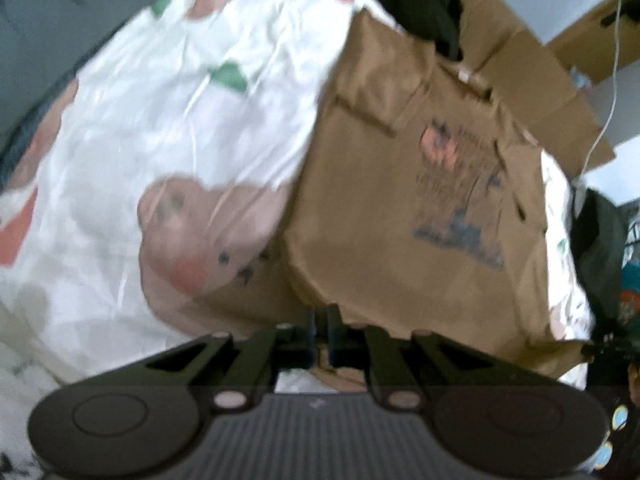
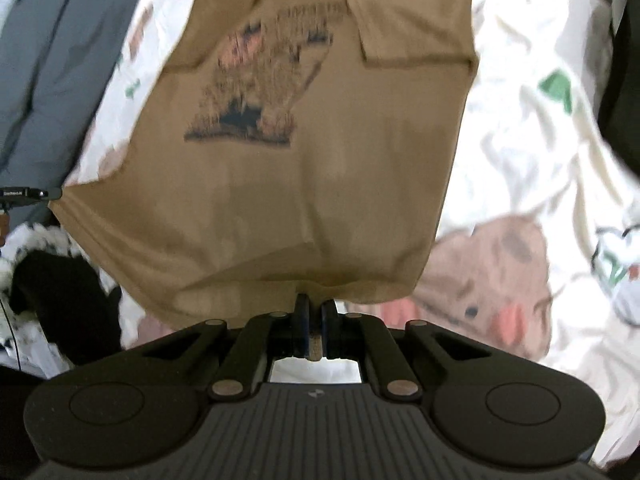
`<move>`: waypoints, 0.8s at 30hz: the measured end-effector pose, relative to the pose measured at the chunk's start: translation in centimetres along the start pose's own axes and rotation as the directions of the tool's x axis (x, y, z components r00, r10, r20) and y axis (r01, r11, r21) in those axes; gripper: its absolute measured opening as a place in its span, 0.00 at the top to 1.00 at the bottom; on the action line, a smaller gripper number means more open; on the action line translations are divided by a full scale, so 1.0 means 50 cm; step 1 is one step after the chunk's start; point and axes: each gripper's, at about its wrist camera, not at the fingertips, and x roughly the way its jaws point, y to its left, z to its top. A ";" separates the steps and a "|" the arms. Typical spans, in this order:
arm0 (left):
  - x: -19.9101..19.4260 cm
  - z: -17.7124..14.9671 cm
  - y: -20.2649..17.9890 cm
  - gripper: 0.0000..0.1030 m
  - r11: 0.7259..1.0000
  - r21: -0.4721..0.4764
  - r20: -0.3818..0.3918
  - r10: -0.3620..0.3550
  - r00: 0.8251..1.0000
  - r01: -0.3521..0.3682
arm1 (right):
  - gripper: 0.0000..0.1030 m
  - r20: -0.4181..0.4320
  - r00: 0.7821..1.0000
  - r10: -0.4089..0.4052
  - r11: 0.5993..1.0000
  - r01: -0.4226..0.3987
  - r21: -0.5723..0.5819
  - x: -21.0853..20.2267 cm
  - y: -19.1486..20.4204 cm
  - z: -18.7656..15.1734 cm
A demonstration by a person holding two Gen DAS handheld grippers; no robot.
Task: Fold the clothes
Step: 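Lift the pinched hem with both grippers and fold it toward the collar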
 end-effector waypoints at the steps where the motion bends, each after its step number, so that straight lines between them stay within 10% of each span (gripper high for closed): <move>1: 0.027 0.011 0.016 0.96 1.000 -0.002 0.011 -0.003 1.000 0.003 | 0.95 0.028 1.000 -0.002 1.000 0.001 0.010 -0.017 -0.006 0.014; 13: 0.034 0.133 0.008 0.98 0.997 -0.072 0.171 0.021 0.985 -0.009 | 0.95 0.210 0.975 -0.066 0.995 0.048 0.090 -0.089 -0.061 0.119; 24: 0.142 0.325 -0.050 0.98 0.999 -0.024 0.162 0.042 0.986 -0.039 | 0.95 0.233 0.968 -0.089 0.990 0.060 0.127 -0.044 -0.119 0.218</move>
